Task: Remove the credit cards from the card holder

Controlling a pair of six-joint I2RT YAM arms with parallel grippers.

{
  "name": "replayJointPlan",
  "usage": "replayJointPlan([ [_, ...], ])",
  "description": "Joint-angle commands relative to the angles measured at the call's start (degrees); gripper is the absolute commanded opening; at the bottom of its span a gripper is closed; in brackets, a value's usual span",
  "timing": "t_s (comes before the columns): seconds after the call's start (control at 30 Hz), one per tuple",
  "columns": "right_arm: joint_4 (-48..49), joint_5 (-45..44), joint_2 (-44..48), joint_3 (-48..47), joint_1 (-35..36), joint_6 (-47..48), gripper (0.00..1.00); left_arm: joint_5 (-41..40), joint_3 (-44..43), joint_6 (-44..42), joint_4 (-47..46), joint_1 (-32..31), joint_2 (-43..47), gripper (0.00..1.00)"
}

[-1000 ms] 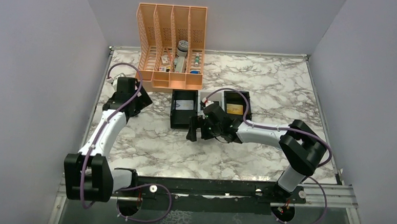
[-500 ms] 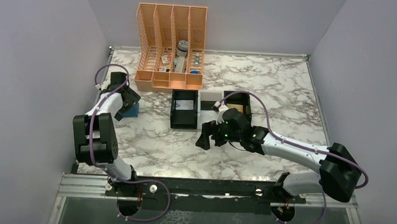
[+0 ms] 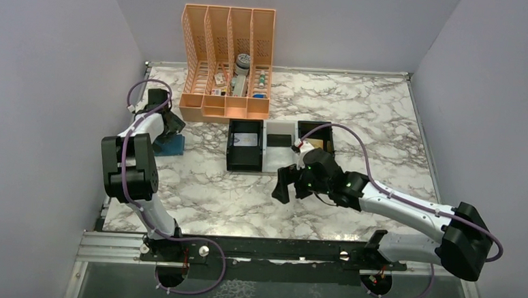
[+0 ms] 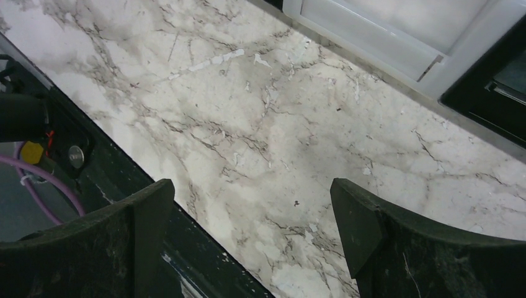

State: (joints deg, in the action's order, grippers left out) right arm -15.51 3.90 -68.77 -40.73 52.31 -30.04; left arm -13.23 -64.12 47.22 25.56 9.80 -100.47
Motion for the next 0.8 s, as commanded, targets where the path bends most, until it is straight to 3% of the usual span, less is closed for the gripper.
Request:
replayJointPlan([
  [0.0,-3.61,-4.36,2.28,0.08,-0.20,1.36,0.99,3.45,3.67,-2.74,0.63,0.55,-3.88,0.90],
  [0.43,-5.84,-10.12,4.44,-1.57,-0.20,3.21,0.99,5.54,10.31,-7.76,-0.59,-1.65,2.60,0.67],
  [0.77,-5.56,-11.25,4.73,-1.37,-0.20,2.44,0.99,9.02,17.97,-9.23,-0.59,-10.26,7.82,0.64],
])
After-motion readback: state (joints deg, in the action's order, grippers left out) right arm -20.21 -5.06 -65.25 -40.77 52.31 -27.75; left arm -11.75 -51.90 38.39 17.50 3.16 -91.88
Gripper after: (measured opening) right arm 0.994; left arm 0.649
